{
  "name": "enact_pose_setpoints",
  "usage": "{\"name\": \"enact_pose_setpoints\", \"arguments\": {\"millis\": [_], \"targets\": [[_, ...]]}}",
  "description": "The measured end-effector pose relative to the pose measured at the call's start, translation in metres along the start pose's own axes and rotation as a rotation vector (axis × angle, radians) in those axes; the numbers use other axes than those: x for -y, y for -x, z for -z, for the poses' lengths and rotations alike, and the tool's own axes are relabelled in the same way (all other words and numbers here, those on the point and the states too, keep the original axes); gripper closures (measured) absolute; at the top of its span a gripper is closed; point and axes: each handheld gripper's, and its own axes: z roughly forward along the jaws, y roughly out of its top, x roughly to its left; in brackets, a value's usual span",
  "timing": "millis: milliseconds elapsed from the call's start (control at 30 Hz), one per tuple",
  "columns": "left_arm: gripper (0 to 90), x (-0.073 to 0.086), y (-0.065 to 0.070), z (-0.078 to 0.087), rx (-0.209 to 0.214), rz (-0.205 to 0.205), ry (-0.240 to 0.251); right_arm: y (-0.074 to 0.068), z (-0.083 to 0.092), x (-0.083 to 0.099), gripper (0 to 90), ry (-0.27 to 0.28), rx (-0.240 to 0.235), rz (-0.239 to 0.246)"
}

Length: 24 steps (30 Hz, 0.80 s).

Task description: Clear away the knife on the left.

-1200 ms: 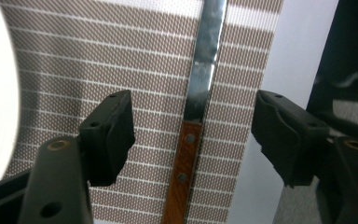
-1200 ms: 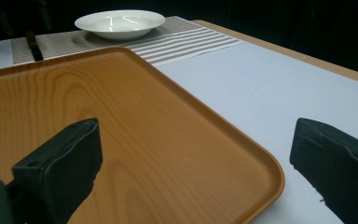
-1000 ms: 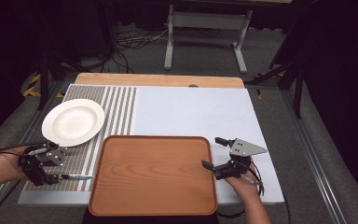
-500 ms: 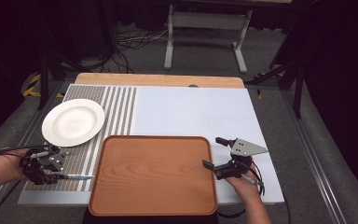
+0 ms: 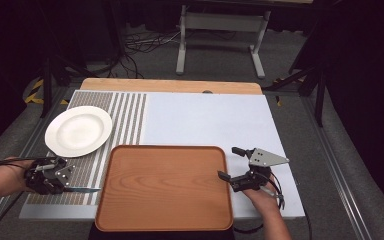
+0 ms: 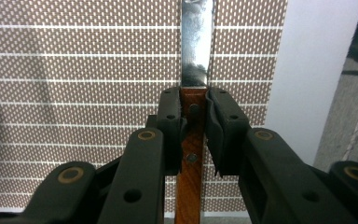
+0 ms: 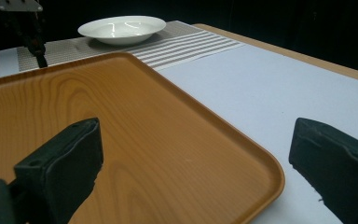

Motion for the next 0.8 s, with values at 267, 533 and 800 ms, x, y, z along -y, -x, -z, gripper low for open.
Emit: {"name": "enact_pose_setpoints", "arguments": {"millis": [267,533,800], "targets": [[77.6,0.003,0.001,0.0,-0.019,-0.01,0.014,0.0,0.0,0.0,3.6,0.001,-0.005,-0.005],[78.0,0.007,0.002,0.006,-0.032,0.006,0.033,0.0,0.0,0.0,3.7,0.002,-0.006,-0.005],[78.1,0.007,0.005,0.028,-0.051,0.037,0.053,0.0,0.001,0.0,3.7,0.005,-0.006,-0.004]]}}
